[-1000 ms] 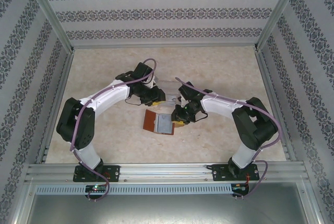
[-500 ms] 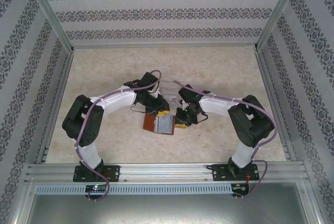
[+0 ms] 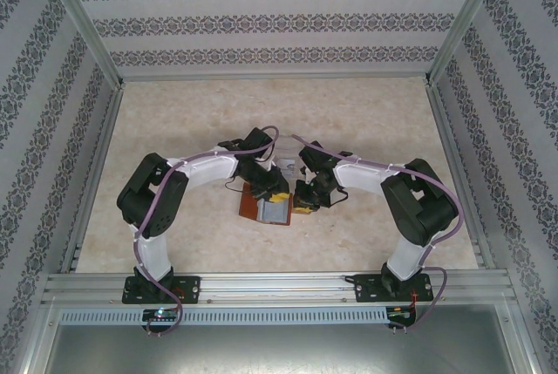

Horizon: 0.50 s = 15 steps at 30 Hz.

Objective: Take the credit cards out of the card holder

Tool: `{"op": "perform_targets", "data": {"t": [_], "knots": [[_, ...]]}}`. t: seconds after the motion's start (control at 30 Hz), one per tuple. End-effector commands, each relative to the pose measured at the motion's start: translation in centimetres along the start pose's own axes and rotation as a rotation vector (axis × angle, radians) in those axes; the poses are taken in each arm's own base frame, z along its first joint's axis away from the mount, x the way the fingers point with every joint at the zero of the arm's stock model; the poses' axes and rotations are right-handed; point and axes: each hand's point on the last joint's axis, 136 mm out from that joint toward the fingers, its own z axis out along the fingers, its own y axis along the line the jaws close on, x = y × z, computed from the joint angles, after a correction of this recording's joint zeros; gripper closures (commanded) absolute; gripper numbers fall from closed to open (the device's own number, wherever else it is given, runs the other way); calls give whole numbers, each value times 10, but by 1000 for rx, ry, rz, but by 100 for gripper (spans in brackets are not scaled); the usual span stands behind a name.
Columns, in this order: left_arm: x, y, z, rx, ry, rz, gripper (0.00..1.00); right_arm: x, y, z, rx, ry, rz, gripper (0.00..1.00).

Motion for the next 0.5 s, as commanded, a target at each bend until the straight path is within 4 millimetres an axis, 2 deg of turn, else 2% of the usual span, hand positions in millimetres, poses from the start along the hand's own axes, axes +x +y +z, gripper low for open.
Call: {"op": "perform_targets", "data": {"t": [0.0,0.47], "knots": [[9,8,7,-26,43,5,83,6,-19,8,55,29,8,83],[12,36,25,-104,77,5,84,6,-20,8,59,32,9,83]]}}
